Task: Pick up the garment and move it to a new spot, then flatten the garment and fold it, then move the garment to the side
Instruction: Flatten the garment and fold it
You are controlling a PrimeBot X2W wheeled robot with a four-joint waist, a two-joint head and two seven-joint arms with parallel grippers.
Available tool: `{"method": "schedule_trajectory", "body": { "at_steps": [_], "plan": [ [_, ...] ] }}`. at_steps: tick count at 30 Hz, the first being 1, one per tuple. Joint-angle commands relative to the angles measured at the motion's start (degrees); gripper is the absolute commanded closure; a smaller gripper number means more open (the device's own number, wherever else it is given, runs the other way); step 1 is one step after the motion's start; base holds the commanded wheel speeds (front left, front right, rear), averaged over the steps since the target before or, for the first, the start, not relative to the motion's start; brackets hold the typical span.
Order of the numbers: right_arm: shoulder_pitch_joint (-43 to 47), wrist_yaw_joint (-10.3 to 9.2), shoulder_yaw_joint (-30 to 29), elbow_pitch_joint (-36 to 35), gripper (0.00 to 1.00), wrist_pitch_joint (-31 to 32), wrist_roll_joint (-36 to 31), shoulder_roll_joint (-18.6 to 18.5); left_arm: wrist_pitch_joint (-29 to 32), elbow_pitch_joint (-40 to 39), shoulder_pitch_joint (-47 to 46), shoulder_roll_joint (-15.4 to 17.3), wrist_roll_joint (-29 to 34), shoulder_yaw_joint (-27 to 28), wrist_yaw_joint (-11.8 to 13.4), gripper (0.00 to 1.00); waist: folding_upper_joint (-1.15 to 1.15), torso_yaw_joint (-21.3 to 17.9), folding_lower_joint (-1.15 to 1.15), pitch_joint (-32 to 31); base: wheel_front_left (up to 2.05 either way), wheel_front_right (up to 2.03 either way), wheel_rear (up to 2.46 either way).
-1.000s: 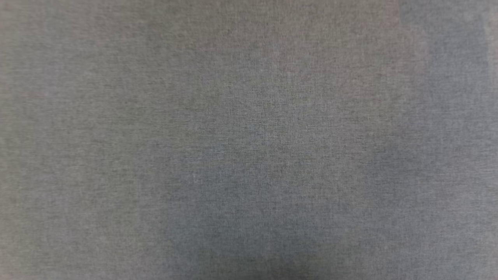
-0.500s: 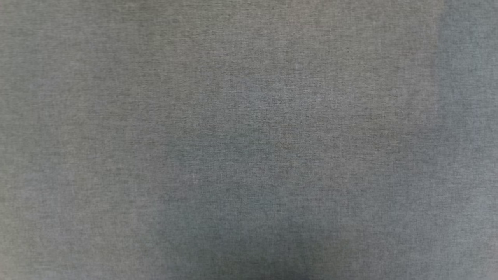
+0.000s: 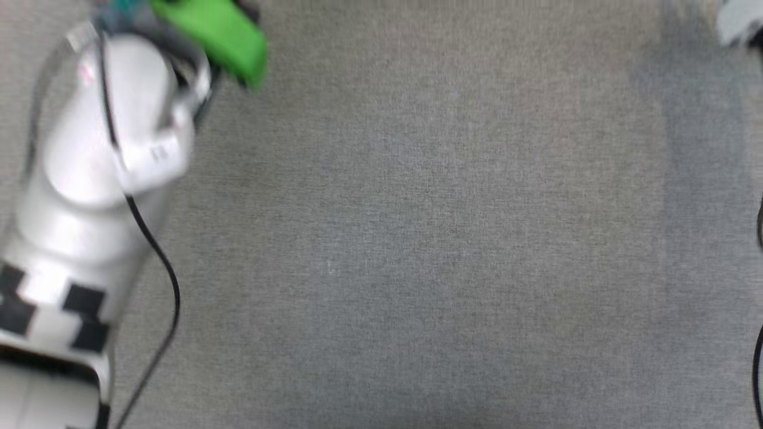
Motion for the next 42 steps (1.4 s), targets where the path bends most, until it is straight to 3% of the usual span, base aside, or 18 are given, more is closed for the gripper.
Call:
{"method": "schedule_trajectory", "body": {
  "at_steps": [1,8,18,29,42],
  "plan": [
    [3.2,-0.05,0.3,-0.7,1.00,-0.4,1.5,-0.4,-0.3,-1.0,4.2,-0.1,-0.6,-0.1,0.6,1.00,0.00,1.6,0.00,-6.0,0.00,0.00,0.00],
    [18.1,-0.05,-0.4,-2.9,1.00,0.1,7.4,-1.1,0.1,-4.8,21.9,0.7,-3.9,-1.3,2.5,1.00,0.00,2.8,0.00,-13.4,0.00,0.00,0.00],
    [33.9,-0.05,-1.1,-4.9,1.00,3.9,13.6,0.3,1.7,-10.4,39.9,3.4,-7.6,-2.6,5.3,1.00,0.00,3.0,0.00,-22.0,0.00,0.00,0.00],
    [45.3,-0.05,0.3,-10.3,1.00,8.9,21.0,1.0,5.8,-18.4,52.8,8.4,-9.3,-4.1,7.9,1.00,0.00,3.2,0.00,-29.1,0.00,0.00,0.00],
    [60.1,-0.05,-0.8,-18.7,1.00,13.7,23.5,-2.3,10.7,-27.8,65.9,13.0,-12.8,-7.2,8.5,1.00,0.00,3.8,0.00,-36.0,0.00,0.00,0.00]
  ]
}}
